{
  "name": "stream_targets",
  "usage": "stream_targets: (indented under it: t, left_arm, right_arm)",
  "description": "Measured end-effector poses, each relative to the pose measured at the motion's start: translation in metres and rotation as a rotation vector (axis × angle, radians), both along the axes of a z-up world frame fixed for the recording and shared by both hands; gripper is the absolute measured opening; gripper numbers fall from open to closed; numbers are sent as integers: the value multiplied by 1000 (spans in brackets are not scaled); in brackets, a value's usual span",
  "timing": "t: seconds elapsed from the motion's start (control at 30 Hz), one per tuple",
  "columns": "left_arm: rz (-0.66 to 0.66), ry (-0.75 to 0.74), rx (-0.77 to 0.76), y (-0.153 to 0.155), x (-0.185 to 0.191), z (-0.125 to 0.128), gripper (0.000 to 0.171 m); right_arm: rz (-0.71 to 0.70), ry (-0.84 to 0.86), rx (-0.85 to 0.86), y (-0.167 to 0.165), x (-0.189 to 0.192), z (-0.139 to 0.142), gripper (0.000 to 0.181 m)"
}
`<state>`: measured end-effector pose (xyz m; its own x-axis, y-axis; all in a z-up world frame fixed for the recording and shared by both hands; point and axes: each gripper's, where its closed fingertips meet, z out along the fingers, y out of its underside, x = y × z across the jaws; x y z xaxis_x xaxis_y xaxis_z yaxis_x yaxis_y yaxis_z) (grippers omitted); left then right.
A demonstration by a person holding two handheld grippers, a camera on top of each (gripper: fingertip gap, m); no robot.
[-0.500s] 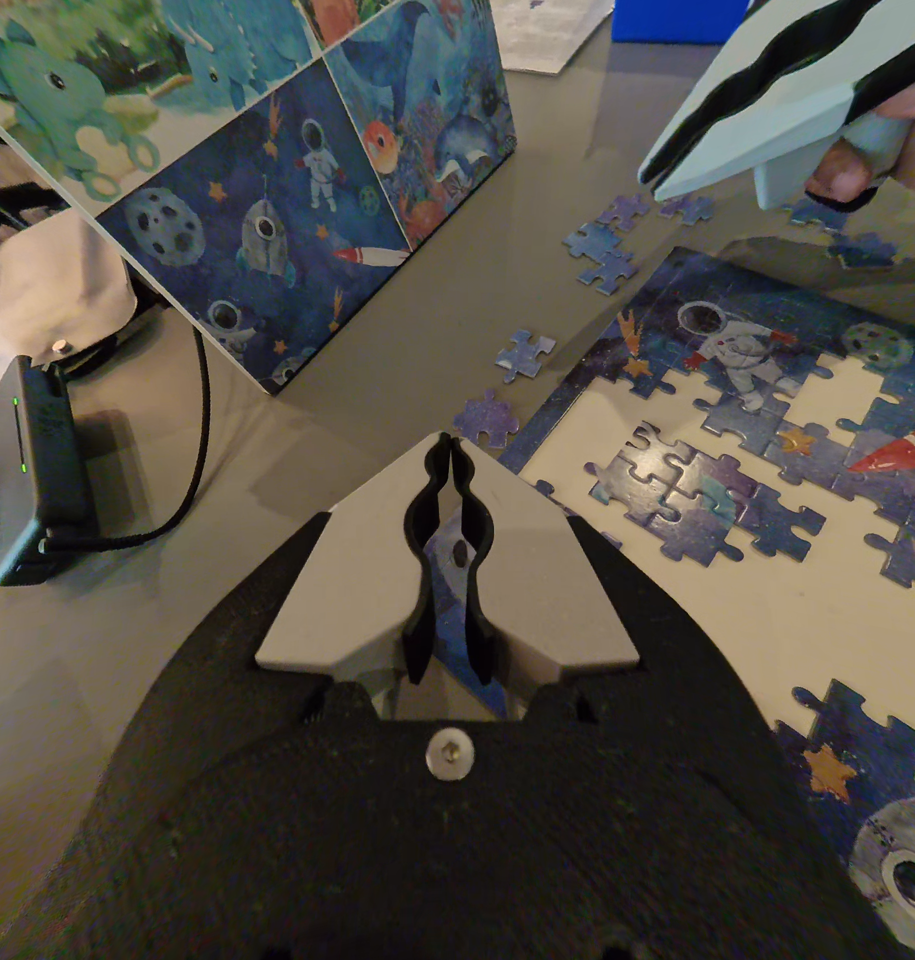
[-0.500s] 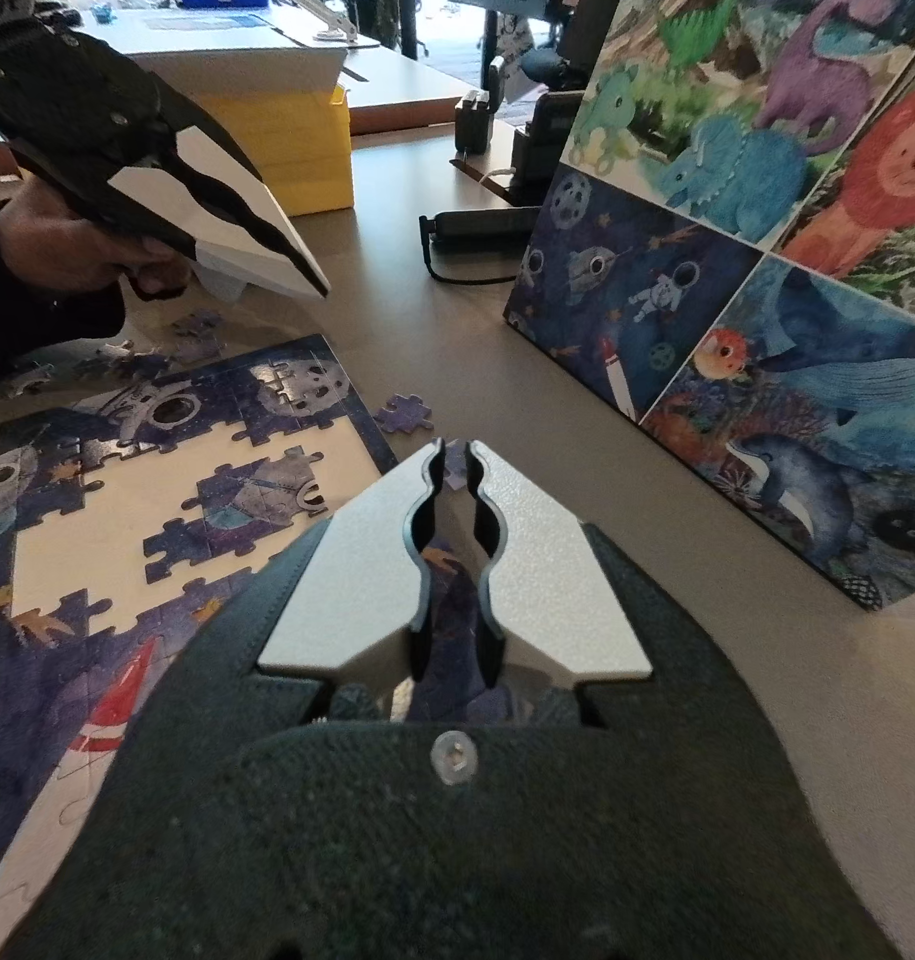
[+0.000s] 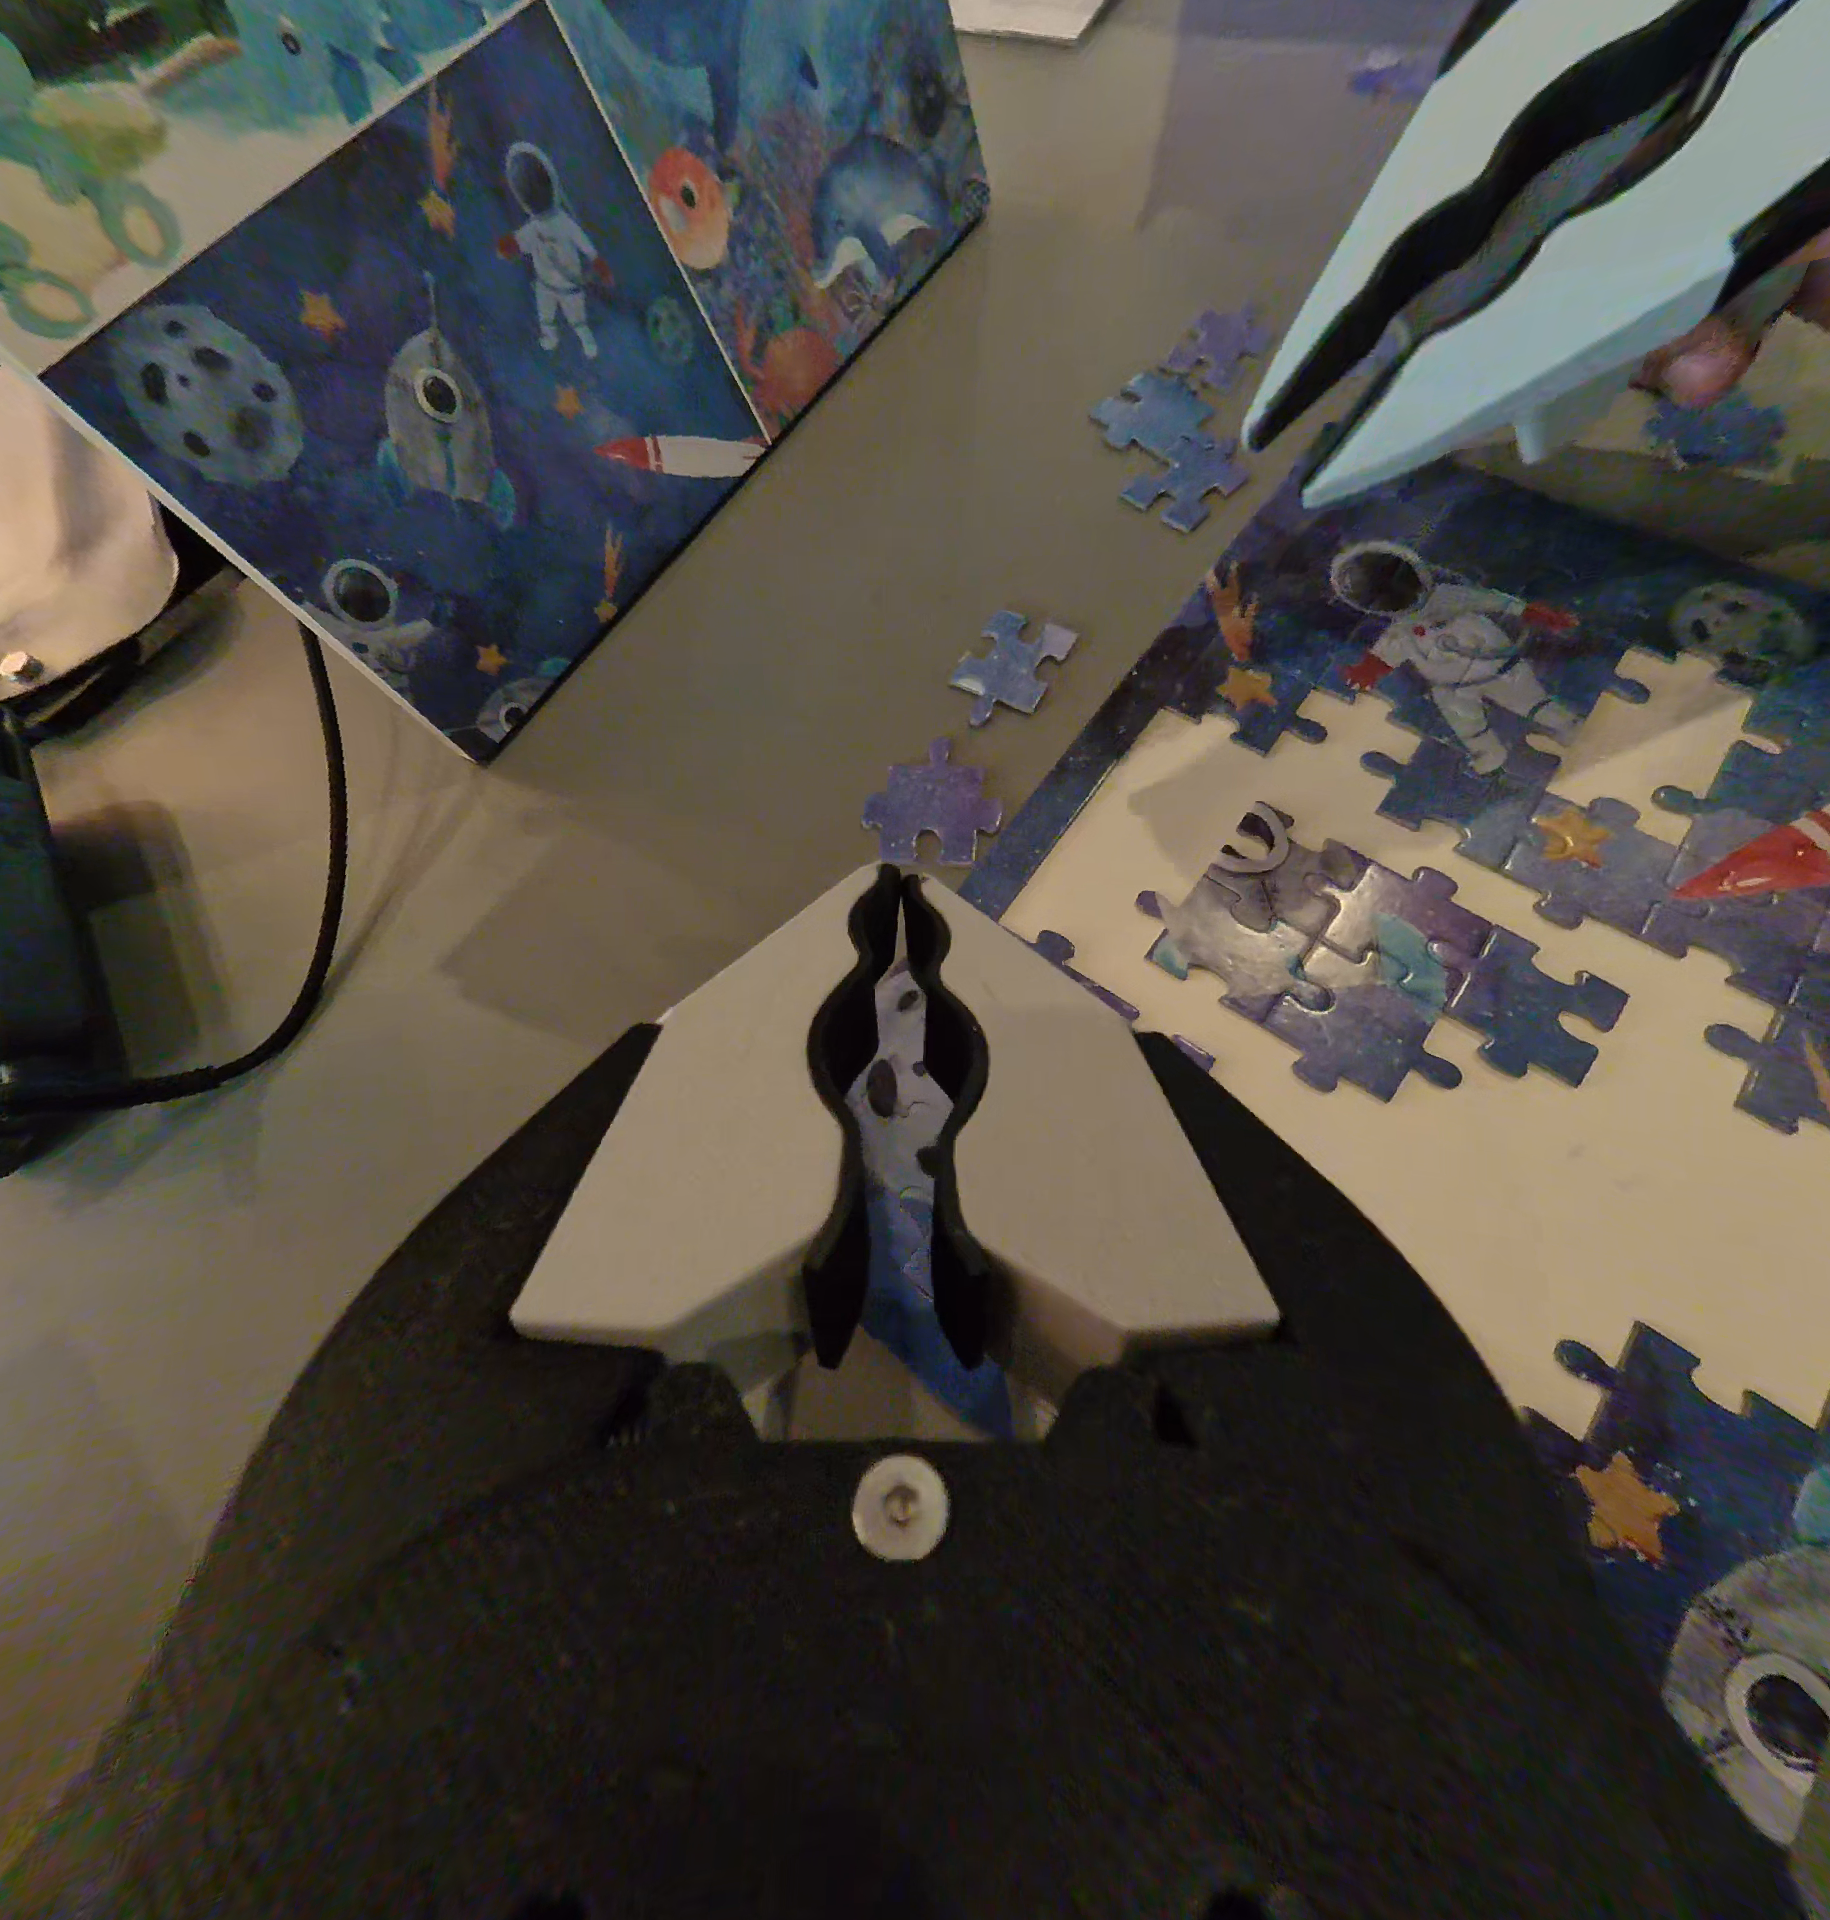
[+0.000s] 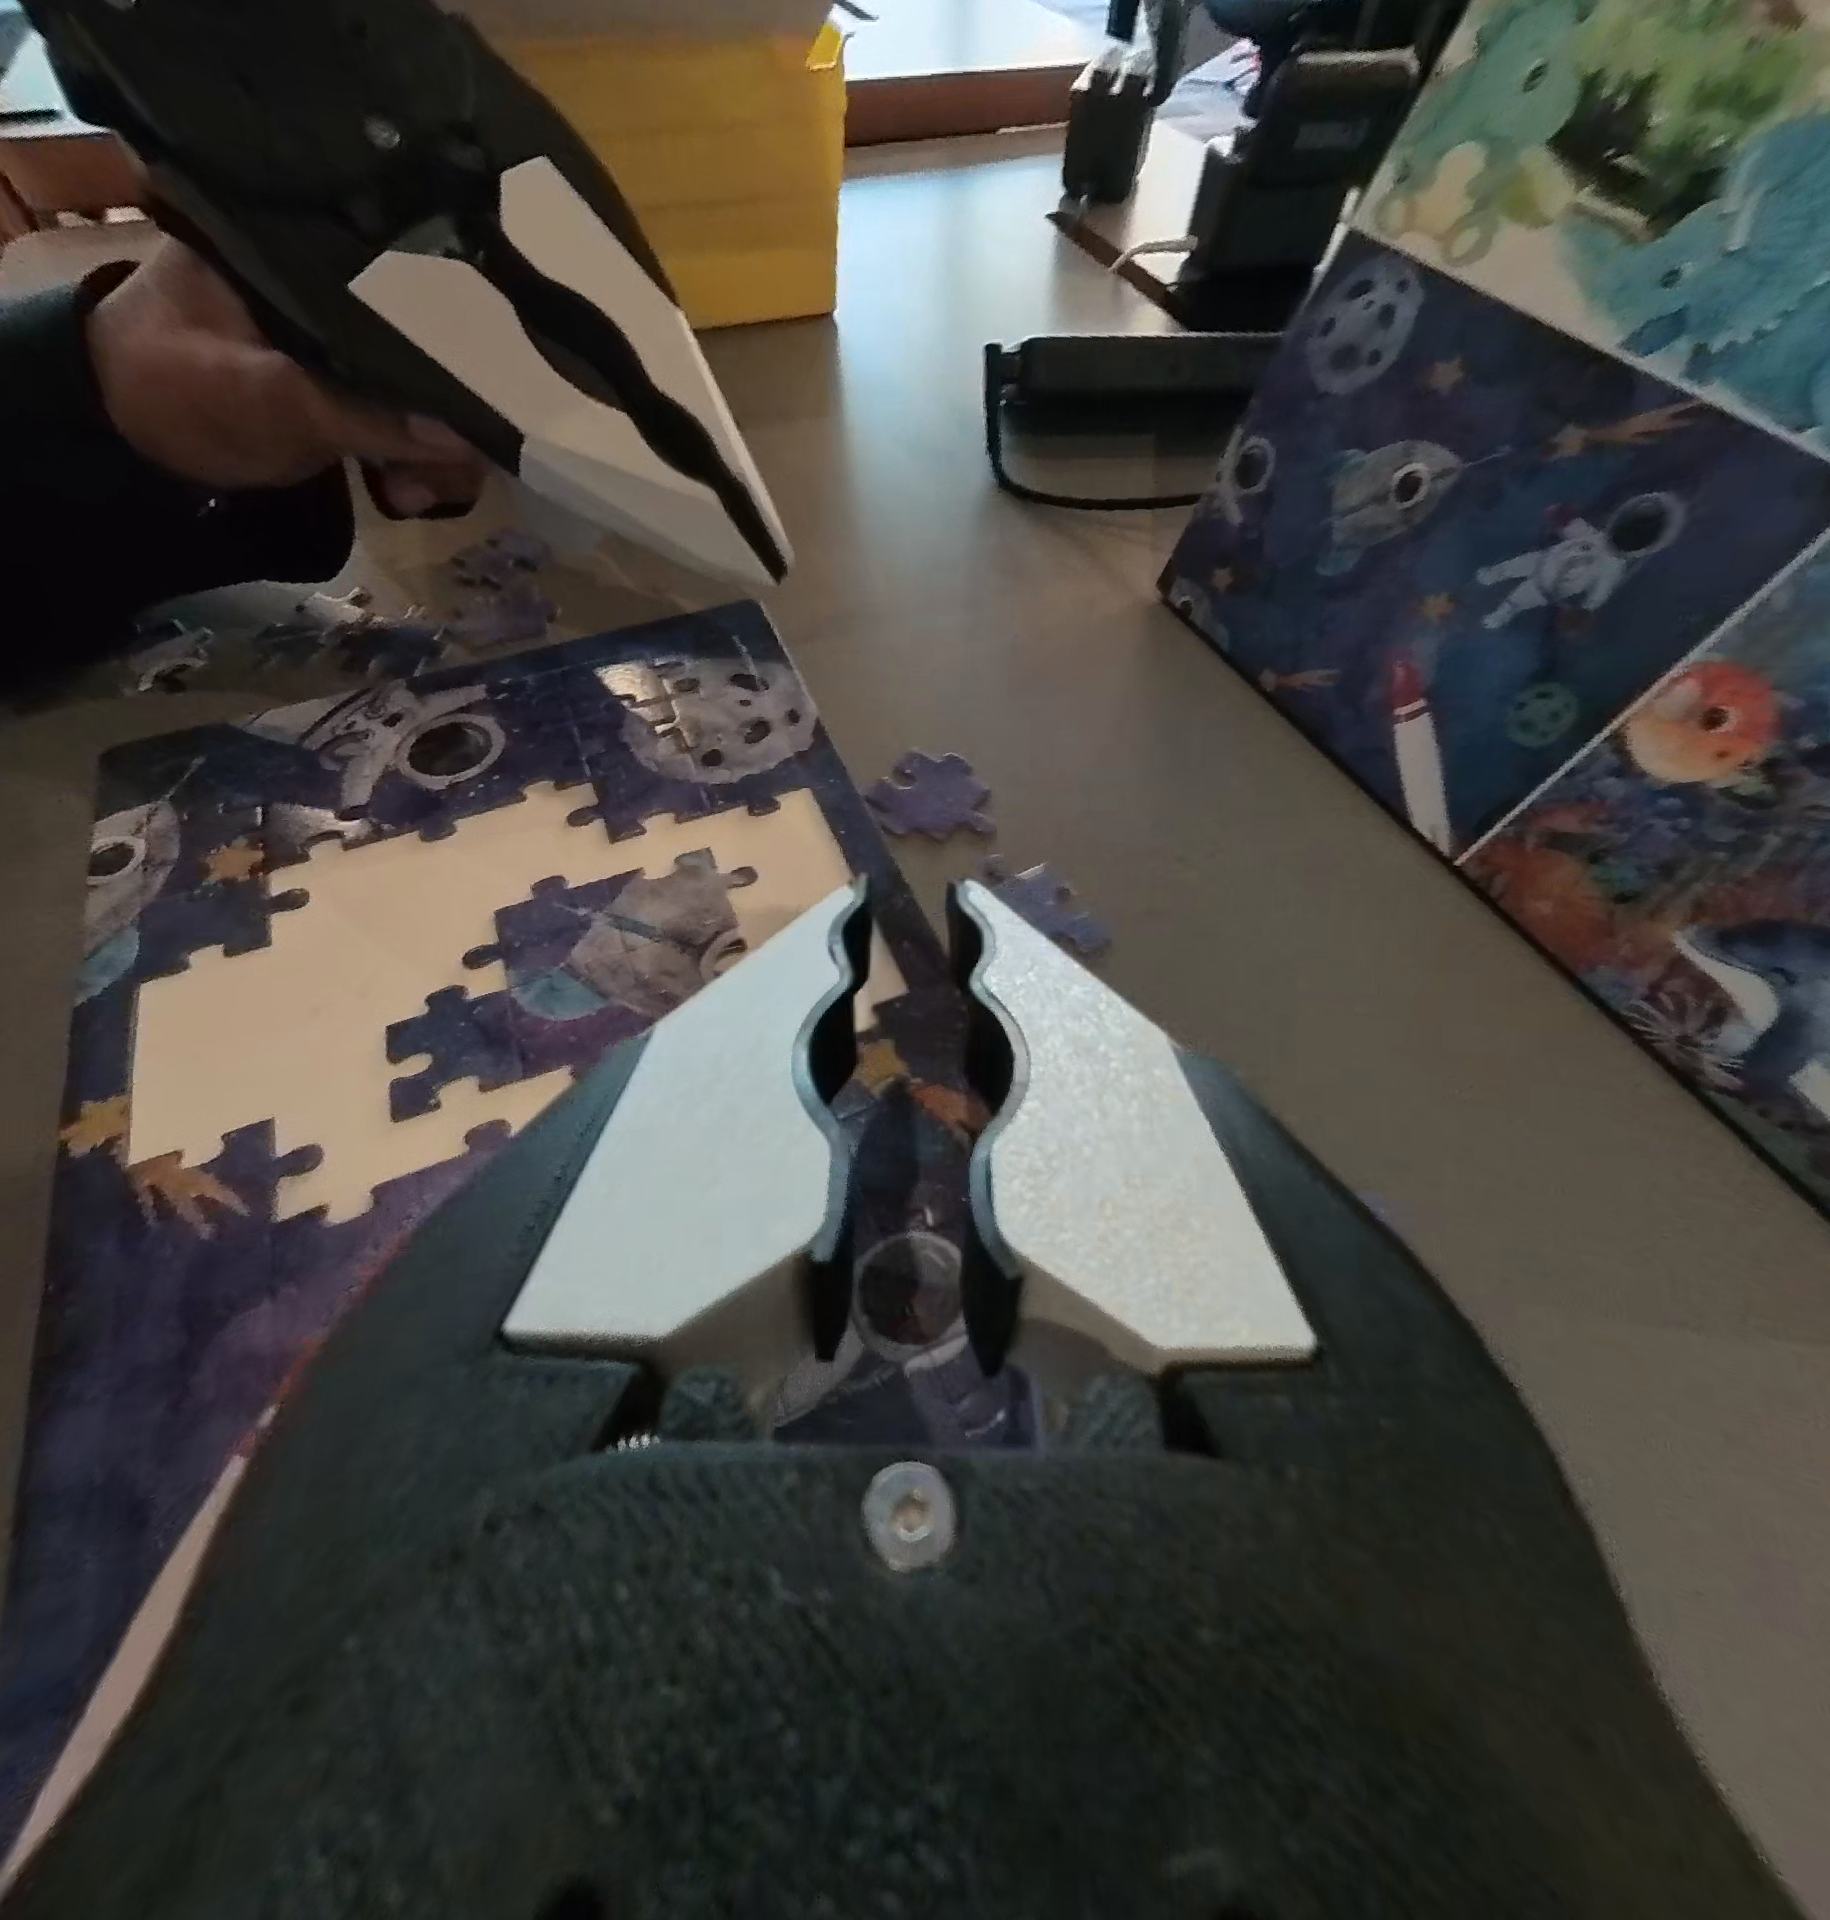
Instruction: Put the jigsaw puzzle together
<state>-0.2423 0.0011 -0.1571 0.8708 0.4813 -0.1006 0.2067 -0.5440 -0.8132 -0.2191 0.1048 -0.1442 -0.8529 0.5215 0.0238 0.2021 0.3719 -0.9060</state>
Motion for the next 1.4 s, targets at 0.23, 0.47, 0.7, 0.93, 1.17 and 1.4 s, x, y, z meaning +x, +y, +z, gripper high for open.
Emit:
stream_targets:
  t: [0.23, 0.47, 0.7, 0.93, 1.17, 1.4]
  left_arm:
    - [-27, -23, -59, 4, 7, -11, 0]
    - [-343, -330, 31, 37, 70, -22, 8]
    - [-294, -320, 10, 34, 61, -27, 12]
    - [-233, -309, 24, 30, 49, -26, 10]
    - [-200, -312, 57, 27, 43, -22, 9]
    - [-230, -328, 20, 28, 49, -28, 9]
  right_arm:
    - [58, -90, 73, -16, 13, -20, 19]
    - [227, -263, 125, -39, 48, -42, 42]
    - [224, -244, 196, -47, 51, -53, 56]
    - [244, -268, 230, -52, 56, -62, 56]
    - [271, -260, 240, -54, 62, -63, 54]
    - [256, -229, 243, -52, 58, -60, 52]
